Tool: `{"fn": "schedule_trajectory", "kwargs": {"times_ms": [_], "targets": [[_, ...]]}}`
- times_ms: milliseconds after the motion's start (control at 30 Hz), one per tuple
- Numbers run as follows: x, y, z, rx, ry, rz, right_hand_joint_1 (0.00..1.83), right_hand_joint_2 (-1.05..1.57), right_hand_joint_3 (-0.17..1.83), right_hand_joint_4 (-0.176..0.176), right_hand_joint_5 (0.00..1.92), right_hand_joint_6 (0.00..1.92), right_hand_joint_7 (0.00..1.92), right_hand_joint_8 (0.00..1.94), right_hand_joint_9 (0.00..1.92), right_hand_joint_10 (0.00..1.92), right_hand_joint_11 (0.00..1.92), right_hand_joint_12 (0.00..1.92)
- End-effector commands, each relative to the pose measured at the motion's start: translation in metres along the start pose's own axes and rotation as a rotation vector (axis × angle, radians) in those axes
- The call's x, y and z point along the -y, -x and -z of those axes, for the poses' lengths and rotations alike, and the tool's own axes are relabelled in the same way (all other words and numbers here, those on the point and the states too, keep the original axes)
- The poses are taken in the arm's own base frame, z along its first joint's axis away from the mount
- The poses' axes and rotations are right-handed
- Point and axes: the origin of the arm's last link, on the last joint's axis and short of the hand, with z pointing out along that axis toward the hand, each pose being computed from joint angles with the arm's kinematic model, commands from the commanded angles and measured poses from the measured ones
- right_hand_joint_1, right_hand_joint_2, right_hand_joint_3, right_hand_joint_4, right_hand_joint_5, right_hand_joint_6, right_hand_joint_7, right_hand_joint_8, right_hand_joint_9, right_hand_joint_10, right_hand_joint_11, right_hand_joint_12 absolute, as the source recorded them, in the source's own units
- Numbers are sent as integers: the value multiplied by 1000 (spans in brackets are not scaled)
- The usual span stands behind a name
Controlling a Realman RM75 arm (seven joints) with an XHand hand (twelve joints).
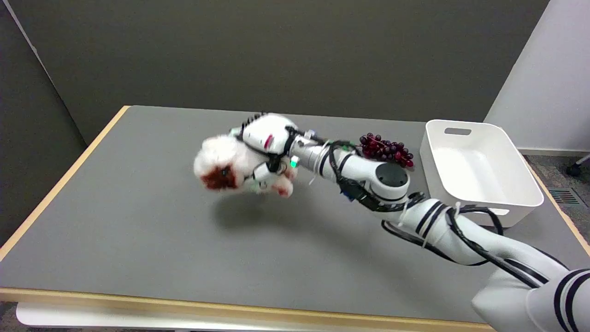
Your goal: Place the plush toy into the white container.
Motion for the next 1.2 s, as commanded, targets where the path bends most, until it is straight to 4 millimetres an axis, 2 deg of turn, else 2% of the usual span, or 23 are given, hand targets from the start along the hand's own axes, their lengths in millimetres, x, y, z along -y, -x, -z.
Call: {"fn": "schedule_trajectory", "kwargs": {"times_ms": [33, 167, 300, 400, 567, 633, 800, 933, 1200], "targets": [[-51, -171, 84, -409, 330, 449, 1188, 971, 564, -100, 629, 1580, 907, 1334, 858, 1469, 914, 1921], [-90, -189, 118, -435, 504, 475, 1186, 969, 568, -96, 630, 1580, 905, 1338, 860, 1468, 914, 1921], [-127, -193, 151, -420, 662, 479, 1187, 969, 568, -98, 630, 1581, 906, 1338, 862, 1468, 911, 1921], [-159, -181, 184, -372, 792, 455, 1186, 969, 570, -95, 631, 1579, 903, 1341, 859, 1467, 902, 1921], [-199, -144, 240, -262, 993, 395, 1184, 969, 572, -91, 632, 1579, 900, 1347, 852, 1466, 885, 1921], [-214, -127, 269, -217, 1086, 357, 1182, 965, 581, -82, 636, 1580, 895, 1356, 845, 1467, 875, 1921], [-226, -85, 312, -110, 1197, 298, 1174, 965, 590, -60, 643, 1584, 880, 1374, 830, 1468, 851, 1921], [-226, -59, 338, -39, 1247, 275, 1174, 966, 590, -62, 641, 1588, 879, 1377, 826, 1469, 850, 1921], [-219, -32, 365, 30, 1302, 237, 1170, 966, 595, -56, 640, 1598, 872, 1382, 823, 1474, 848, 1921]]}}
